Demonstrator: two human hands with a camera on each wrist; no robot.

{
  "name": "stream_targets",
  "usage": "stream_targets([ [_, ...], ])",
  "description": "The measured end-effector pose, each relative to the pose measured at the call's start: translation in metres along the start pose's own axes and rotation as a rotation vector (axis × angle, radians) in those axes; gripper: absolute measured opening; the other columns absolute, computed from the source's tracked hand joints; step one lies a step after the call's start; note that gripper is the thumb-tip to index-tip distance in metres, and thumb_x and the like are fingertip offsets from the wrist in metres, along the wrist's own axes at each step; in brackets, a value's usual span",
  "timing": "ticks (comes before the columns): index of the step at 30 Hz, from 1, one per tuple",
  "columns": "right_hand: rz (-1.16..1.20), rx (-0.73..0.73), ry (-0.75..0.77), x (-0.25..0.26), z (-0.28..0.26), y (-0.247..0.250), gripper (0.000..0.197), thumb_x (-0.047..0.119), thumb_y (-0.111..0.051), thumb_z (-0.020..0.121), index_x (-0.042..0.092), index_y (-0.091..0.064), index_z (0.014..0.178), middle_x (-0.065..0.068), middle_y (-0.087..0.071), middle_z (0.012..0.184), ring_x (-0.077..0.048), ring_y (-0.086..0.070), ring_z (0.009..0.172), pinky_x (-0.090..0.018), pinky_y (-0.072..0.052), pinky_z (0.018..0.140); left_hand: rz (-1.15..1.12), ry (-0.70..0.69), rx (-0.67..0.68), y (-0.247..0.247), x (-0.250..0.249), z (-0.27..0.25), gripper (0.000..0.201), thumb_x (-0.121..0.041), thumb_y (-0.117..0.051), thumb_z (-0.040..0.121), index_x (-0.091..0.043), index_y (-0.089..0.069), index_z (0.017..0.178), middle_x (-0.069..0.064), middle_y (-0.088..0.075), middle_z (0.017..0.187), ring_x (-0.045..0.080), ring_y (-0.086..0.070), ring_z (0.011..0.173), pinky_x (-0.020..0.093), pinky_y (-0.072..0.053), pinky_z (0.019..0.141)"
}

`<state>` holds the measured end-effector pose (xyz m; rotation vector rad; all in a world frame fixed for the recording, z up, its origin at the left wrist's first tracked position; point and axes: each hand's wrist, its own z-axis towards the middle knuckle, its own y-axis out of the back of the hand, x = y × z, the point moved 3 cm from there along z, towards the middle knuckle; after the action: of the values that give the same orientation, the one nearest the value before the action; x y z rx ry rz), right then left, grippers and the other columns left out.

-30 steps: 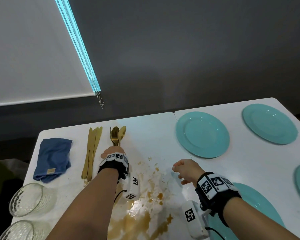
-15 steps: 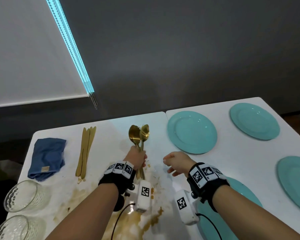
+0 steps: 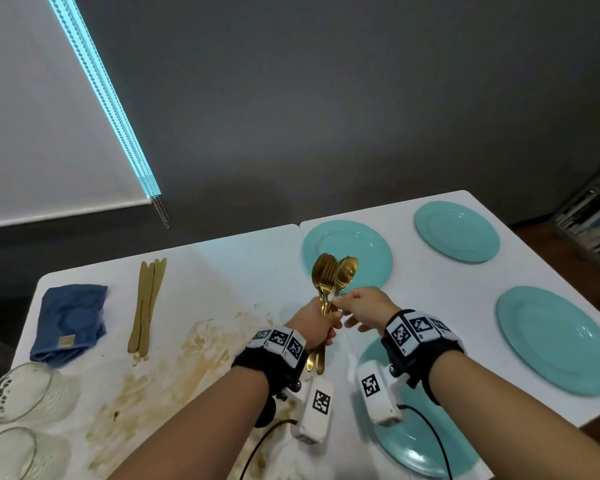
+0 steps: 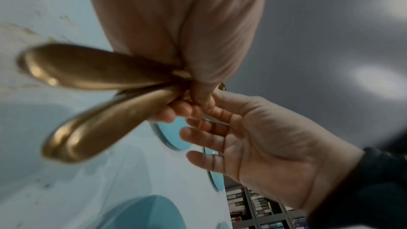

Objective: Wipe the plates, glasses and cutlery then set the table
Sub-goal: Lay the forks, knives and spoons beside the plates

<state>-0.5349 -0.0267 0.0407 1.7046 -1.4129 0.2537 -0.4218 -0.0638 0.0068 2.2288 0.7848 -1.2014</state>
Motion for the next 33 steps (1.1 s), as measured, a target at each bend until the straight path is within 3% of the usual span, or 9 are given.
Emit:
stream_targets([
  [4, 0.041, -0.030, -0.030, -0.011, 0.005, 0.021, 0.022, 0.033, -0.067, 0.083, 0.011, -0.063, 0.082, -0.002, -0.066, 0.082, -0.015, -0.062, 0.069, -0.027, -0.046, 0.065, 0.004, -0.037, 0.012, -0.019, -0.012, -0.001, 0.005, -0.014, -0.044, 0.098, -0.017, -0.044, 0.102, 0.000, -0.056, 0.078, 0.009, -0.049, 0.060, 0.021, -0.045, 0.055],
  [9, 0.088, -0.065, -0.026, -0.022, 0.013, 0.047, 0.018, 0.025, -0.067, 0.077, 0.007, -0.064, 0.078, -0.006, -0.067, 0.077, -0.019, -0.063, 0.065, -0.028, -0.045, 0.063, -0.023, -0.062, -0.011, -0.046, -0.025, 0.012, 0.008, -0.012, -0.044, 0.098, -0.020, -0.045, 0.097, 0.000, -0.058, 0.076, 0.011, -0.049, 0.057, 0.024, -0.044, 0.054],
  [16, 0.136, 0.069, -0.005, -0.071, 0.025, 0.118, 0.016, 0.026, -0.062, 0.082, 0.010, -0.063, 0.079, -0.004, -0.067, 0.073, -0.016, -0.063, 0.063, -0.025, -0.042, 0.062, -0.082, -0.049, -0.024, -0.121, -0.049, 0.039, 0.014, -0.014, -0.047, 0.097, -0.013, -0.046, 0.111, 0.001, -0.057, 0.077, 0.011, -0.050, 0.055, 0.022, -0.044, 0.050],
  [23, 0.130, 0.017, -0.003, -0.126, 0.042, 0.203, 0.016, 0.025, -0.064, 0.082, 0.010, -0.064, 0.077, -0.002, -0.066, 0.071, -0.015, -0.062, 0.064, -0.025, -0.044, 0.063, -0.117, -0.020, 0.022, -0.207, -0.085, 0.077, 0.009, -0.015, -0.046, 0.098, -0.013, -0.046, 0.107, 0.001, -0.056, 0.077, 0.010, -0.050, 0.056, 0.021, -0.044, 0.050],
  [27, 0.172, 0.010, -0.013, -0.153, 0.047, 0.235, 0.015, 0.024, -0.062, 0.079, 0.009, -0.065, 0.079, -0.004, -0.067, 0.070, -0.018, -0.064, 0.066, -0.026, -0.044, 0.064, -0.131, -0.008, 0.050, -0.245, -0.102, 0.091, 0.004, -0.017, -0.046, 0.099, -0.015, -0.045, 0.102, 0.002, -0.055, 0.077, 0.011, -0.051, 0.057, 0.021, -0.046, 0.051],
  [33, 0.290, 0.034, -0.002, -0.179, 0.053, 0.267, 0.011, 0.020, -0.061, 0.080, 0.009, -0.064, 0.081, -0.005, -0.065, 0.071, -0.017, -0.063, 0.060, -0.027, -0.046, 0.063, -0.154, 0.034, 0.040, -0.281, -0.116, 0.108, 0.012, -0.018, -0.046, 0.099, -0.011, -0.047, 0.108, 0.002, -0.056, 0.074, 0.011, -0.053, 0.056, 0.021, -0.047, 0.052],
])
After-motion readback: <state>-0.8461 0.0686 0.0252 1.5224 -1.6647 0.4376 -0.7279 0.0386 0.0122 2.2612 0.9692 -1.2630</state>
